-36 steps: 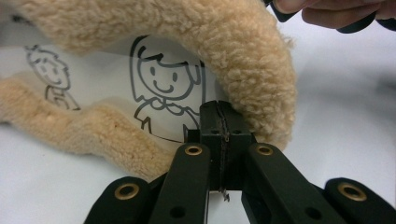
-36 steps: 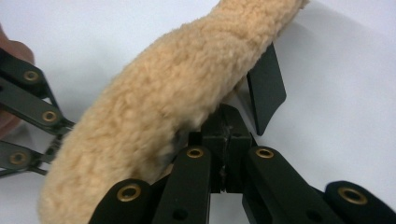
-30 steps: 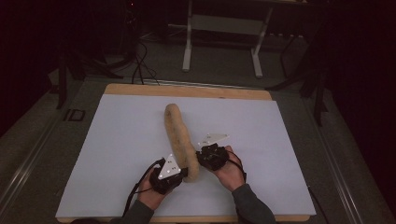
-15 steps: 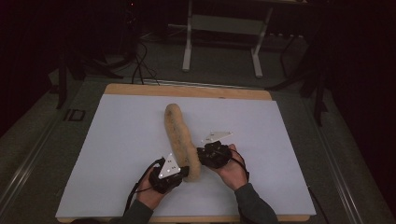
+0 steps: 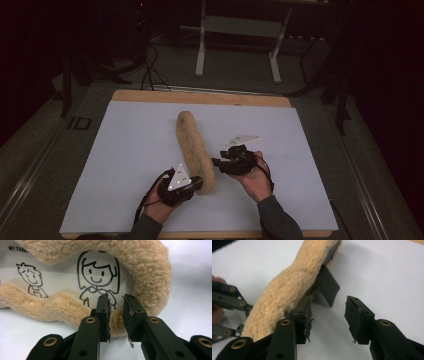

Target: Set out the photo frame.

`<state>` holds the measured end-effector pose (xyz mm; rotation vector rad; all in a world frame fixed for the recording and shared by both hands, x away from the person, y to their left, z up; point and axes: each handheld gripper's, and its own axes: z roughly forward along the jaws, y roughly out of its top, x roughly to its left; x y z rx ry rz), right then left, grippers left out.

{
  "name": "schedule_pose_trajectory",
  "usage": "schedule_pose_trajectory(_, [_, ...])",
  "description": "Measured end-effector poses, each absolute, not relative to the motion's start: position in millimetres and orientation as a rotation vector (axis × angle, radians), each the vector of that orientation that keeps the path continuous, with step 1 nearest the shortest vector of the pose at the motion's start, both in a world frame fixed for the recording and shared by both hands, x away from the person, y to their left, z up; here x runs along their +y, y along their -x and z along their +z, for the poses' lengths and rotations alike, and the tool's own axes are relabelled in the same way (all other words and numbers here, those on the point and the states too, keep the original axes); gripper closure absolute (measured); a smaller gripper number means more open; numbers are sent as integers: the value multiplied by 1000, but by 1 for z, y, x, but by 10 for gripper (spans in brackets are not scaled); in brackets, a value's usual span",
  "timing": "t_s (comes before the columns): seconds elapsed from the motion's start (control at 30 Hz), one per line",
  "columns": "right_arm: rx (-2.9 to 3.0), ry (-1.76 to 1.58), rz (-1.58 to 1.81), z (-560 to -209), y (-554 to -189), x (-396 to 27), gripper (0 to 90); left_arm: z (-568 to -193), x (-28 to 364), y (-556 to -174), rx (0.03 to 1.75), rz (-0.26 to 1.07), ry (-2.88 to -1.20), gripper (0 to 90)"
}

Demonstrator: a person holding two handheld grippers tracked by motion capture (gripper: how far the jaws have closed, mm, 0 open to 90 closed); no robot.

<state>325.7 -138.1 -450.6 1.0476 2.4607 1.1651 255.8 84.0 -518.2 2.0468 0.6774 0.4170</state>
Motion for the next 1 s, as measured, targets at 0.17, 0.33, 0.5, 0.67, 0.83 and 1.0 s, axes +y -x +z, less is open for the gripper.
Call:
schedule_pose_trajectory(0.17, [2452, -1070, 1205, -443, -323, -141, 524, -518, 89, -258, 702, 409, -2039, 727])
schedule_pose_trajectory(0.33, [2452, -1068, 1263, -439, -320, -138, 489, -516, 94, -260, 731, 415, -2032, 691])
schedule_pose_trajectory(0.5, [2440, -1086, 1284, -438, -317, -136, 480, -513, 103, -263, 769, 423, -2014, 678])
schedule_pose_trajectory(0.67, [2425, -1098, 1325, -434, -315, -137, 461, -511, 110, -265, 790, 434, -2004, 669])
schedule_pose_trajectory(0.83, [2446, -1091, 1360, -433, -310, -134, 432, -509, 115, -266, 811, 437, -1999, 664])
schedule_pose_trajectory(1.0, [2473, -1073, 1359, -436, -307, -128, 383, -508, 118, -268, 829, 442, -1990, 664])
